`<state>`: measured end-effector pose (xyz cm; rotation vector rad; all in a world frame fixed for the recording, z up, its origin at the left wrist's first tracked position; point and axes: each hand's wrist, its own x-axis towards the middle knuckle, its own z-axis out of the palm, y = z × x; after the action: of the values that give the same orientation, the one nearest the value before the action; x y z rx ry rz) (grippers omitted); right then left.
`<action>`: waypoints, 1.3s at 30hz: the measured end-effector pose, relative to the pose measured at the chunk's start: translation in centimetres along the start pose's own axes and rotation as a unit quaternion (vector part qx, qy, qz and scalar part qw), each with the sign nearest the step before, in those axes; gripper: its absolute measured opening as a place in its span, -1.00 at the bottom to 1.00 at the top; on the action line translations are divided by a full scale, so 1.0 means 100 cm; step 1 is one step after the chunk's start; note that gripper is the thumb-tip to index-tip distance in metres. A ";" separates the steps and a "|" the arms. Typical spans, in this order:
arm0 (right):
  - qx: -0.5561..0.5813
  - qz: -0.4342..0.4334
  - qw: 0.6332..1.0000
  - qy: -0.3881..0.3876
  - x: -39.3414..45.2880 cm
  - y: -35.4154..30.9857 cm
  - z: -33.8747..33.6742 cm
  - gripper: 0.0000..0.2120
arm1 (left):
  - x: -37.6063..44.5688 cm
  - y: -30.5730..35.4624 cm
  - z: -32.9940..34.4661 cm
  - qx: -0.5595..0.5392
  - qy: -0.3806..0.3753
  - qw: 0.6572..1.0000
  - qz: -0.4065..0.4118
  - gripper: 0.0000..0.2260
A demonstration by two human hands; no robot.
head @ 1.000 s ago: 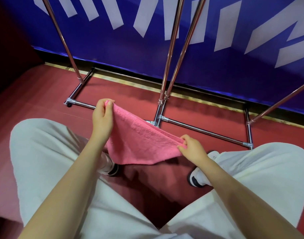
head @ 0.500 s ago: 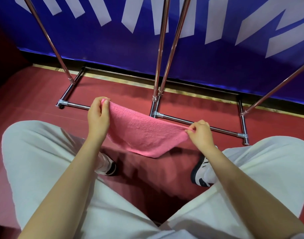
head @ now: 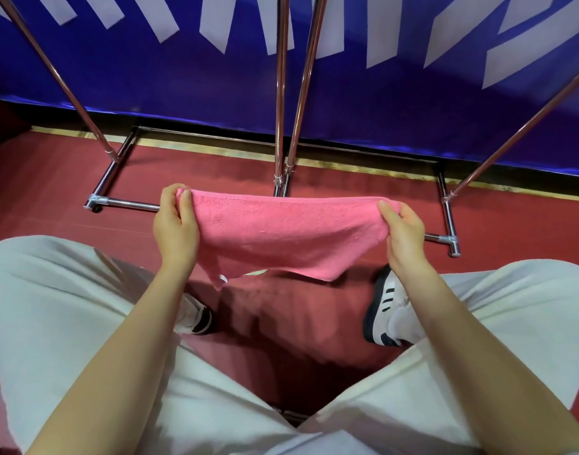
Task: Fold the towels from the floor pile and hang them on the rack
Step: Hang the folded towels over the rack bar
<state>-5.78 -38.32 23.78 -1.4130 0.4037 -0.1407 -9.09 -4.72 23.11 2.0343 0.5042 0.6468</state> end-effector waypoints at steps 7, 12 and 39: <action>-0.008 -0.005 1.000 0.023 -0.005 0.003 -0.004 -0.91 | 0.003 -0.005 0.010 -0.037 -0.024 0.996 -0.081 -0.74; -0.039 -0.018 0.998 0.039 -0.011 0.001 -0.003 -0.82 | 0.005 -0.010 0.016 -0.100 -0.026 0.982 -0.160 -0.76; -0.051 0.110 0.993 0.007 -0.046 0.032 0.069 -0.77 | -0.052 0.044 0.053 -0.250 -0.182 0.864 -0.398 -0.81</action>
<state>-8.01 -29.90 22.26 -1.4572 0.5812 0.0498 -9.43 -13.36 23.23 1.2382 0.7801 -0.1185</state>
